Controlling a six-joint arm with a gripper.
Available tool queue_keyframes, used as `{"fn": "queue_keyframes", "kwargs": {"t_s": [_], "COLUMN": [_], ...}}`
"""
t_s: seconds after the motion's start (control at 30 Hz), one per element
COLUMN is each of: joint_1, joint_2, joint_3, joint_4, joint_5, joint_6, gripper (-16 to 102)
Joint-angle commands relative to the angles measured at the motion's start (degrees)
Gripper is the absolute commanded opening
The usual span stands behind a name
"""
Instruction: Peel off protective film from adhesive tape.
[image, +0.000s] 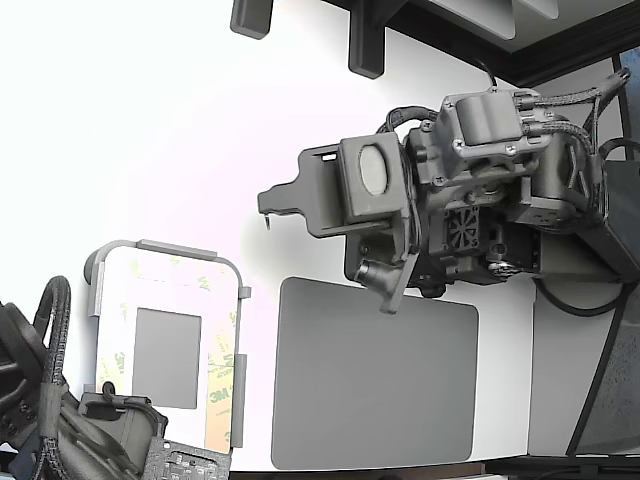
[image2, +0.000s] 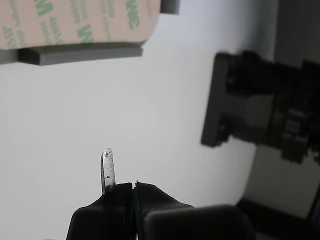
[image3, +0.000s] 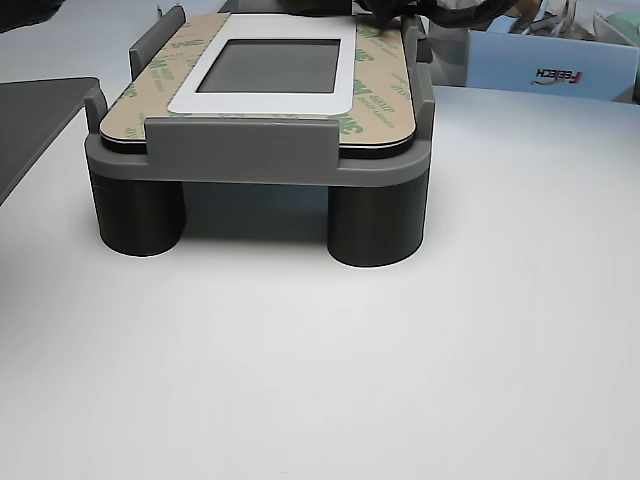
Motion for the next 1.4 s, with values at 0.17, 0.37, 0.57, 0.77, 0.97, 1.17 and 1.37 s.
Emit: {"fn": "queue_keyframes", "kwargs": {"t_s": [0.17,0.37,0.57,0.77,0.97,1.17,1.37], "joint_1": [9.76,22.06,30.15,34.1,36.56,39.55,39.81], "joint_2": [-9.4,-15.21,-28.04,-35.95,-39.55,-43.68,-49.31], "joint_3": [-2.72,-8.17,-16.0,-20.13,-21.09,-26.19,-32.08], "joint_4": [-13.36,-10.46,-9.67,-12.13,-14.15,-10.81,-8.79], "joint_5": [5.01,14.77,19.34,20.83,20.57,21.8,20.48], "joint_6": [-7.21,-3.69,-1.05,-2.11,-1.58,2.46,3.08], "gripper": [-12,-12,-12,-11,-11,-11,-11]}}
